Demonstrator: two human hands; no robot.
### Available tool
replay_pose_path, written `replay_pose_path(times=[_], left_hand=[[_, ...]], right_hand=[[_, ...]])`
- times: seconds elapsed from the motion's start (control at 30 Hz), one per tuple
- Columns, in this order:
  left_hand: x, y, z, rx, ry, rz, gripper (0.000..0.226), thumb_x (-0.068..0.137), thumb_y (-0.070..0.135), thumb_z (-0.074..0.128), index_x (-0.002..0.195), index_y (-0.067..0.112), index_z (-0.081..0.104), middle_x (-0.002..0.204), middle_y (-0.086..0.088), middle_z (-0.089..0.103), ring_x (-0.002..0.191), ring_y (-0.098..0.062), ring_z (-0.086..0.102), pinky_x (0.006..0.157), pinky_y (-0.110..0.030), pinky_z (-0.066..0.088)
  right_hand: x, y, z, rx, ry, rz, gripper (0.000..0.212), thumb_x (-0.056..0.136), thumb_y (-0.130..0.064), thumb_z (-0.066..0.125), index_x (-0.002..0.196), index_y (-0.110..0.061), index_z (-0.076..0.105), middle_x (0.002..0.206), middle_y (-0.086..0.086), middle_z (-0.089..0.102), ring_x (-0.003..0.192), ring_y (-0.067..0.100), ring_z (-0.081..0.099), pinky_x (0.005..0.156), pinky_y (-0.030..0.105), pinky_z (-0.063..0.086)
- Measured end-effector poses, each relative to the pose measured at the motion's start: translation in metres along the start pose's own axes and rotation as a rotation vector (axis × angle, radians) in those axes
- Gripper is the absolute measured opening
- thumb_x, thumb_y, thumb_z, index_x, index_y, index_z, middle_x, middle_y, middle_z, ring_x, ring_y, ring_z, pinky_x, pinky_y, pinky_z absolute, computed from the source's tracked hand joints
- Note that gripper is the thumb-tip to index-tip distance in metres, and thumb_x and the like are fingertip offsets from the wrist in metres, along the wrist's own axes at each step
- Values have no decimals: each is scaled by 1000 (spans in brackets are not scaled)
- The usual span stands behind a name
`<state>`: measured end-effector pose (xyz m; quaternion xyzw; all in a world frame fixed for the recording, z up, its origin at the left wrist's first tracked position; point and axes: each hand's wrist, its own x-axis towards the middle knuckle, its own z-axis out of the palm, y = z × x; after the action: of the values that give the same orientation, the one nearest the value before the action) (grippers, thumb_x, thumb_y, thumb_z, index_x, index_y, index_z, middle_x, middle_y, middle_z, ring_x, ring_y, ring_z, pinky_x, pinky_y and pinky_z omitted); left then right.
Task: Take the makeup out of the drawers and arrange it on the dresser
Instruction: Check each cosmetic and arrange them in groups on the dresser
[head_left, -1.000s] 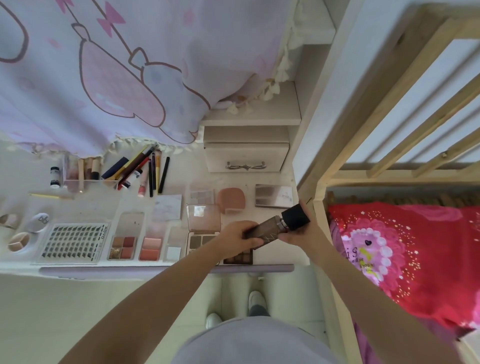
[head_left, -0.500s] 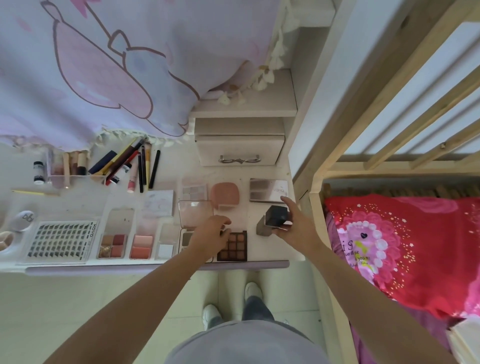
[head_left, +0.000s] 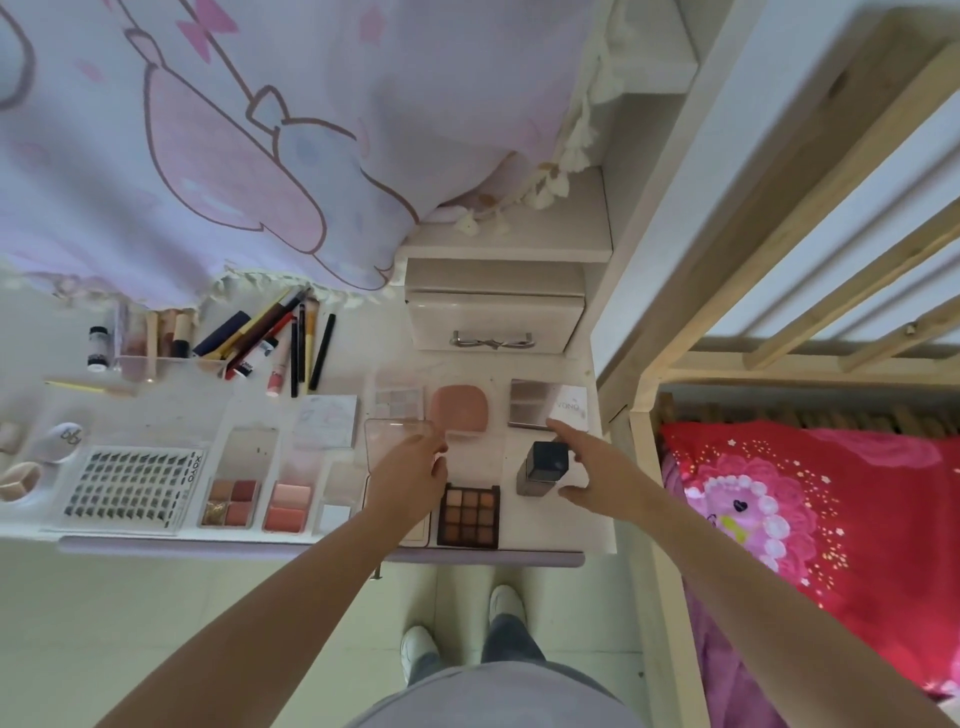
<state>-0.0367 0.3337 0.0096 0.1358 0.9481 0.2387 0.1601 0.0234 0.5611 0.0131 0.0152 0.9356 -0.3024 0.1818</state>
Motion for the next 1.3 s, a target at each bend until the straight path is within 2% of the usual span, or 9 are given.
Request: replay_pose_path(times=[0.17,0.3,0.43,0.6,0.73,0.83,0.93,1.07,1.3], left_hand=[[4,8,-9,47,-5,48,30,91,15,44,119,12,53,123,-4,56,109,-21,53,86,-28,44],[13,17,-17,126,-26,117,33,90,15,43,122,13,52,124,-5,54,112,-23,48,90,-32,44],[23,24,-25,174,-47,161,34,90,17,44,123,13,52,132,-3,48,120,-24,42,94,-34,44],[36,37,-39,155,-182,182,53,88,21,52,137,13,34,145,-4,31,133,-21,30,109,-26,22],[43,65,-64,-19,-297,206,66,80,21,66,136,3,36,151,-5,20,137,-21,22,109,-29,22],[47,84,-89,-371,-364,174,89,74,10,72,143,11,16,144,-5,30,125,-16,39,94,-25,43],[45,93,-120,-583,-312,238,82,71,3,73,138,16,28,118,8,48,91,-2,57,66,-9,51],[37,96,-155,-812,-213,338,54,66,-9,72,102,26,51,102,2,59,84,-6,63,64,-15,53],[14,102,-182,-996,-4,449,55,54,-5,75,97,24,57,89,6,67,74,-1,67,61,-13,51]], right_hand=[[35,17,-18,-313,65,34,55,86,-21,58,136,-12,36,142,7,39,133,20,31,110,26,19],[72,17,-16,-471,-45,47,76,78,-34,65,140,-17,24,151,8,19,139,27,15,114,40,16],[85,20,-21,-361,-60,38,74,73,-29,69,136,-17,33,132,8,45,120,25,41,101,32,35],[67,14,-37,-220,23,18,67,70,-29,71,130,-14,44,119,3,54,110,20,48,88,18,32],[42,-16,-74,-141,113,-88,57,70,-29,73,121,-13,52,114,3,58,104,20,52,84,16,35],[24,-48,-105,-114,205,-211,50,70,-22,74,116,-10,58,112,8,60,100,23,53,81,4,29],[9,-79,-130,-33,268,-284,51,70,-21,75,118,-14,58,110,-8,52,100,11,47,80,-8,25],[-7,-116,-149,22,389,-381,47,69,-33,70,113,-16,64,107,-5,57,94,11,52,77,1,36],[-23,-153,-177,-98,436,-559,43,76,-31,58,114,-13,63,106,15,64,87,31,62,78,37,50]])
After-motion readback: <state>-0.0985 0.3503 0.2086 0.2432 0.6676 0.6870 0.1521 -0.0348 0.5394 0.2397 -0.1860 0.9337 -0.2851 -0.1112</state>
